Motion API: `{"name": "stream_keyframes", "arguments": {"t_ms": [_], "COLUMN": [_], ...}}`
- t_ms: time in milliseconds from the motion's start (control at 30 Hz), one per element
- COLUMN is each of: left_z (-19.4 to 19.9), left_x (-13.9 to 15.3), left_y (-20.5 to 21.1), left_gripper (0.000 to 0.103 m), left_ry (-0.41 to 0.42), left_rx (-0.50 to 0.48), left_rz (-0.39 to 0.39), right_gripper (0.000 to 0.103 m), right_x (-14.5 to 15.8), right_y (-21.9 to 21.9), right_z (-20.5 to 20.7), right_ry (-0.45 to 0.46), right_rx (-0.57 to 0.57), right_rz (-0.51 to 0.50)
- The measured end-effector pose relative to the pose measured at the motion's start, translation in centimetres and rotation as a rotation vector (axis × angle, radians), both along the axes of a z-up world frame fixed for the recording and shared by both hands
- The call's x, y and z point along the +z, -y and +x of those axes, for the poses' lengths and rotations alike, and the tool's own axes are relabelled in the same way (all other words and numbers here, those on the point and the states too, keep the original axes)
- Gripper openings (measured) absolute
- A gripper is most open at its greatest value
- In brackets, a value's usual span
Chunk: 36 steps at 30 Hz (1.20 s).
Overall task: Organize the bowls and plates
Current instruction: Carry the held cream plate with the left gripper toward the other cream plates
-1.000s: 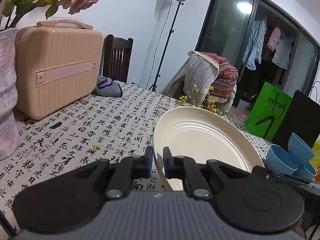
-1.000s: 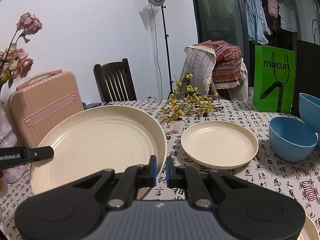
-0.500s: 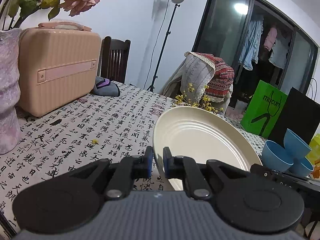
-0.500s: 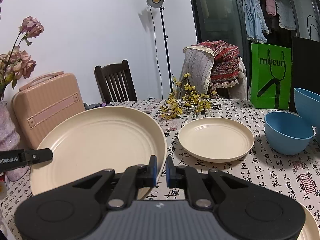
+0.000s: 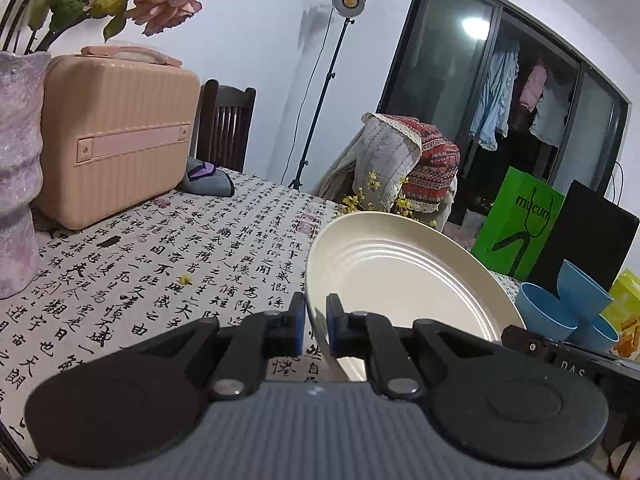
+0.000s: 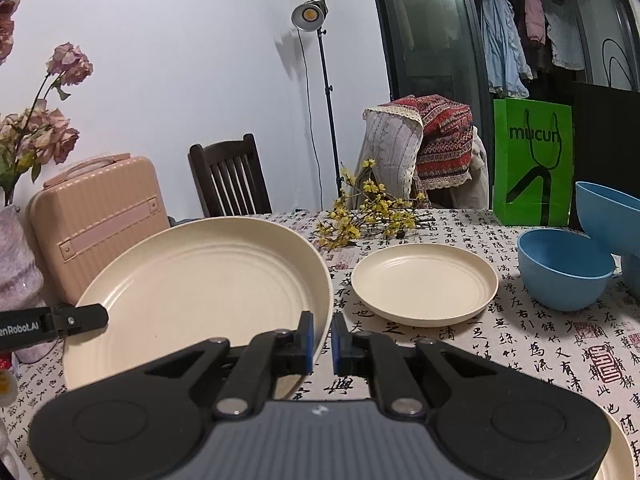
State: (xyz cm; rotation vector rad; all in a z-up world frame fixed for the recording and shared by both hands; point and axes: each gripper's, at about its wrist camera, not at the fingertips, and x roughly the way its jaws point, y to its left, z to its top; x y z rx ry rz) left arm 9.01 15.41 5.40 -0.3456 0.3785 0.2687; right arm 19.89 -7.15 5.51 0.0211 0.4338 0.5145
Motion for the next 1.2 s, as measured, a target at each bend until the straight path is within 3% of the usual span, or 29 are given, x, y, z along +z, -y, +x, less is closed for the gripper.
{"name": "stream_keyframes", "arguments": {"t_ms": [1200], "left_z": [0.8], "left_x": [-1.9], "left_y": [3.2], "left_gripper": [0.011], "left_ry": [0.004], "left_rx": [-0.091], "left_rz": [-0.035], "right_gripper": [0.009], "right_x": [-1.5], "right_y": [4.6], "right_z": [-1.5], "right_ry": [0.006], "right_rx": [-0.095], "right_rz": [0.037]}}
